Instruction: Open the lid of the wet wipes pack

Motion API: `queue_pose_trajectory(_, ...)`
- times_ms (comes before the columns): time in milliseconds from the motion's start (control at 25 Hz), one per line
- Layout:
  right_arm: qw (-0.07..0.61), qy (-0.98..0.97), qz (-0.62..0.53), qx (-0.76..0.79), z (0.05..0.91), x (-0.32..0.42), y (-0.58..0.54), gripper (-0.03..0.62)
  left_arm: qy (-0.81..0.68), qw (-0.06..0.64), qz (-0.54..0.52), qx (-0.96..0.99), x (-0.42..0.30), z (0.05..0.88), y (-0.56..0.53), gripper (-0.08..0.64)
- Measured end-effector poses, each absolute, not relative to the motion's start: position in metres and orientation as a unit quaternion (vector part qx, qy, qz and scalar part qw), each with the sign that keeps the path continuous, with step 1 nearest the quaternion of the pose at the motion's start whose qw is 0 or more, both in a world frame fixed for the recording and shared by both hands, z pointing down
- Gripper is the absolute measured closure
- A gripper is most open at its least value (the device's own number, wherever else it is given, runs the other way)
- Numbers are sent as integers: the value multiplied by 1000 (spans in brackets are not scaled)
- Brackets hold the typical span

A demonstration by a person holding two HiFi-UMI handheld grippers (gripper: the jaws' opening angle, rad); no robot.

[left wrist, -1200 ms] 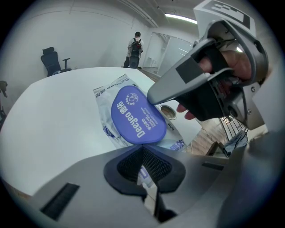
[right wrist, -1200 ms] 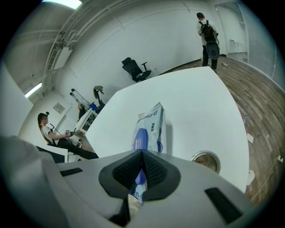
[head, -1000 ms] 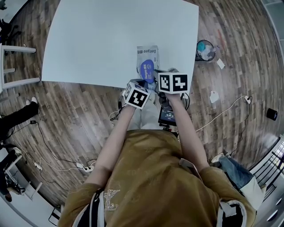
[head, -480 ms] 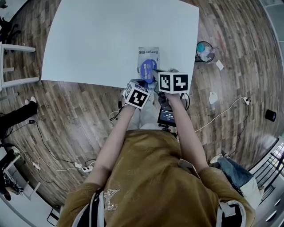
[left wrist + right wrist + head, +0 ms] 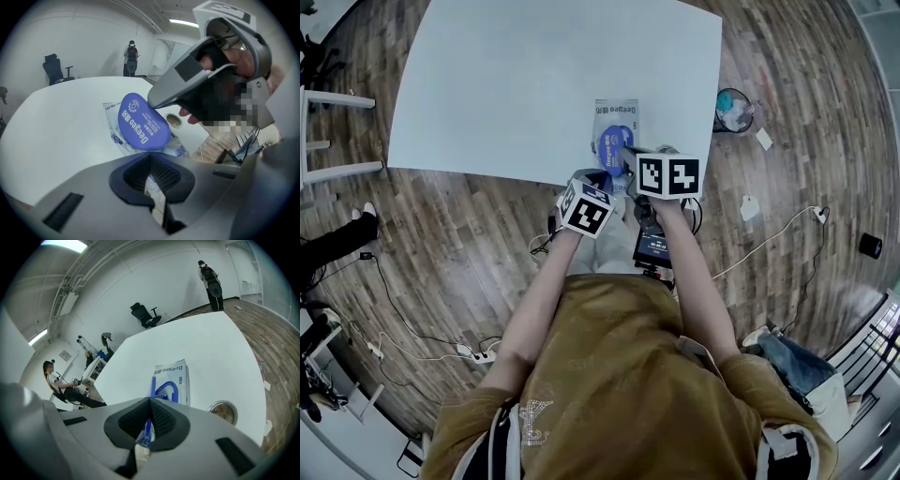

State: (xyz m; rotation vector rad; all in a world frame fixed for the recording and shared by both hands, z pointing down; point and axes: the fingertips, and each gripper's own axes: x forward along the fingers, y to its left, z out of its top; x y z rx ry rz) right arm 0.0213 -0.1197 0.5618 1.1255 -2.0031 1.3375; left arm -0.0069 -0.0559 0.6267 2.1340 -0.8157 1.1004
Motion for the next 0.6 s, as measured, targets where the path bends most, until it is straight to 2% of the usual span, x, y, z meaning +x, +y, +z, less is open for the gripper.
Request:
queue_pose_trajectory(240, 232, -737, 484, 410, 557, 14, -122, 583, -348, 304, 358, 811, -27, 614, -68, 558)
queue_pose_trajectory(600, 224, -743, 481, 408, 554, 3, -121, 583, -376, 306, 328, 811, -42, 601, -79, 558)
